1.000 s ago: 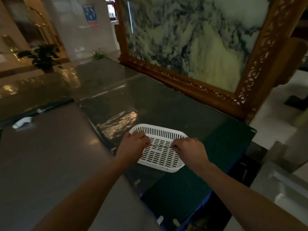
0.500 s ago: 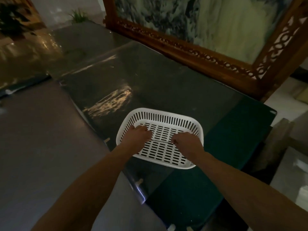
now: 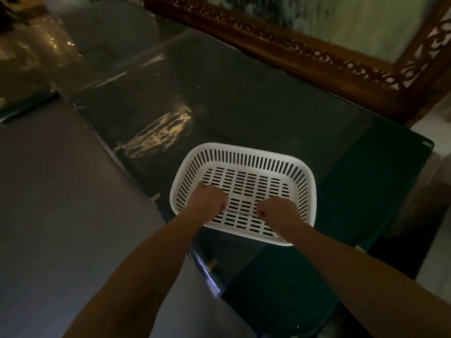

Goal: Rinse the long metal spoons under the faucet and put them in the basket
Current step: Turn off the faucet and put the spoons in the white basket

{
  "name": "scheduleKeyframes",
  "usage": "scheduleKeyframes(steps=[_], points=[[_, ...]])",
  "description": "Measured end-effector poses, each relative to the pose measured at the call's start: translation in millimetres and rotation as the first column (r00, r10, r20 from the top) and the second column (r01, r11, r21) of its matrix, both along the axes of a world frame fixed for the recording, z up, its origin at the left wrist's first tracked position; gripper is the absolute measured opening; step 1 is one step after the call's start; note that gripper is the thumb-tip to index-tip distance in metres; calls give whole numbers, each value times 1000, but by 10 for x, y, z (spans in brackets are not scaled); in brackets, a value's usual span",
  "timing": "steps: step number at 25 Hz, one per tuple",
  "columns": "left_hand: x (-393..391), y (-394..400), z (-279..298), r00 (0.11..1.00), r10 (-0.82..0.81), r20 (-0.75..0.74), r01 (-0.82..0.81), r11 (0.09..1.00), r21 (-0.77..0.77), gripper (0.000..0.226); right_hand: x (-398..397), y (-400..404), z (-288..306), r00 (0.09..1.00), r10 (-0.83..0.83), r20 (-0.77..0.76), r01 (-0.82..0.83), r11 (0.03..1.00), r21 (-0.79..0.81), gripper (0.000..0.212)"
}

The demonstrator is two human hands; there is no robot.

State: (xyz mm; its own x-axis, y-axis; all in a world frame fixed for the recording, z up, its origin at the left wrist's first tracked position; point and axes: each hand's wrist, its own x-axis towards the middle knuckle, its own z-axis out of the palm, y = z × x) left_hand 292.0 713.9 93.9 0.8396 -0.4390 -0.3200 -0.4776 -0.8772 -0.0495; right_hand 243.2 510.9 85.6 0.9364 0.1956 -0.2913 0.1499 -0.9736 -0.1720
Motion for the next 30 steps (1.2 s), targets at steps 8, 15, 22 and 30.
scheduleKeyframes(steps=[8,15,22,30], points=[[18,-33,-56,1000,-13,-27,14,1000,19,4,-2,-15,-82,999,-33,-24,33,999,-8,16],[-2,-64,155,997,41,60,-36,996,-84,20,-107,-170,296,974,-174,148,149,975,167,24],[-247,-619,948,961,24,274,79,930,-358,42,-422,-833,1172,886,-197,421,156,979,129,38],[-1015,-2129,2040,838,-188,513,427,811,-400,51,-1877,-2320,2304,672,-301,676,366,929,49,41]])
